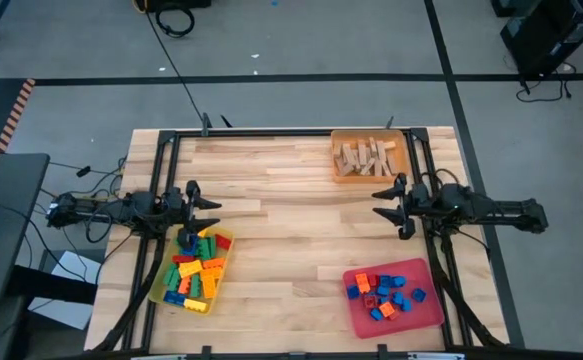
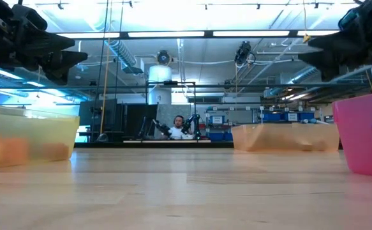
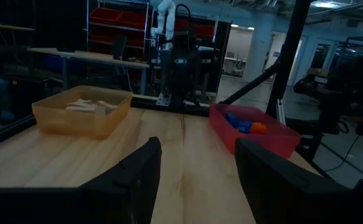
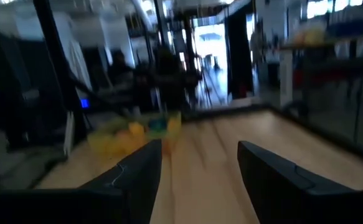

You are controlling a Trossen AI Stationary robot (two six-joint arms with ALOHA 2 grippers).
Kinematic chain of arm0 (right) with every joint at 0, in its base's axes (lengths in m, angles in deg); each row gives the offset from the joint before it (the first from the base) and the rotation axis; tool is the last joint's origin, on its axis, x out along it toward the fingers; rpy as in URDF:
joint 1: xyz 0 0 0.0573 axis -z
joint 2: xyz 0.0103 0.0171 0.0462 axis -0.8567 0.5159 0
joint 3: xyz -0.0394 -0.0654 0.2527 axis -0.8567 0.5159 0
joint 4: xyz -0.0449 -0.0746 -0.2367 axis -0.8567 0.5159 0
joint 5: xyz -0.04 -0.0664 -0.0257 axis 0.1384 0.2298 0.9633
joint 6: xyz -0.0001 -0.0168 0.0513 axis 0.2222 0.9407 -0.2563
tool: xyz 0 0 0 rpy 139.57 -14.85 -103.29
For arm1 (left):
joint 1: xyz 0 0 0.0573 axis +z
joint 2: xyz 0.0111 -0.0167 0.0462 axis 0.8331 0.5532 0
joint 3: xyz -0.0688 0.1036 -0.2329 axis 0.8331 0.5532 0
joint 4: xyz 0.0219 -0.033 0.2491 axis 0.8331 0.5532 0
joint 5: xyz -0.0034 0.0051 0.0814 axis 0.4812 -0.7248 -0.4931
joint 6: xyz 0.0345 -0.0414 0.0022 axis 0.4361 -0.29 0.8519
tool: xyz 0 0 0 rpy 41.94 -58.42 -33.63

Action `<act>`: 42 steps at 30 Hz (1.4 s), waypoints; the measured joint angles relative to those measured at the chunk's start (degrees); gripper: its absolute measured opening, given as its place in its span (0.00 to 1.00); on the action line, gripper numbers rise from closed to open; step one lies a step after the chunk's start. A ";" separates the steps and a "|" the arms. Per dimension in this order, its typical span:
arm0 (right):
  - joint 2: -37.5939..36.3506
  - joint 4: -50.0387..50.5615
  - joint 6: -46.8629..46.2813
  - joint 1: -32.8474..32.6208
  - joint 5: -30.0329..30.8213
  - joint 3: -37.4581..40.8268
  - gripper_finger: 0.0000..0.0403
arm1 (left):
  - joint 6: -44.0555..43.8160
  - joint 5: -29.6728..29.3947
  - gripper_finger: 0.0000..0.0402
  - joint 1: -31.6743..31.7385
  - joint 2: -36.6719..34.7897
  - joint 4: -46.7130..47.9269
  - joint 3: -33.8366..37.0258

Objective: Sort blocks by size
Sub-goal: Return to Home Position

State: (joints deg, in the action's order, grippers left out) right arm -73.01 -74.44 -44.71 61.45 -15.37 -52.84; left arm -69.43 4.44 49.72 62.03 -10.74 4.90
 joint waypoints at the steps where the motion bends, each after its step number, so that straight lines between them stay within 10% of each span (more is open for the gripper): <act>1: 0.03 1.79 0.04 0.00 0.00 -0.02 0.56 | 0.00 0.00 0.53 0.00 -0.02 0.00 0.00; 42: 0.30 3.80 -0.31 0.00 0.01 -0.06 0.55 | 0.02 0.00 0.53 -0.02 -0.02 -0.02 0.02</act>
State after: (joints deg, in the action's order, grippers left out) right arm -72.71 -70.64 -45.01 61.45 -15.36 -52.90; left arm -69.41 4.44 49.70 62.01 -10.76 4.92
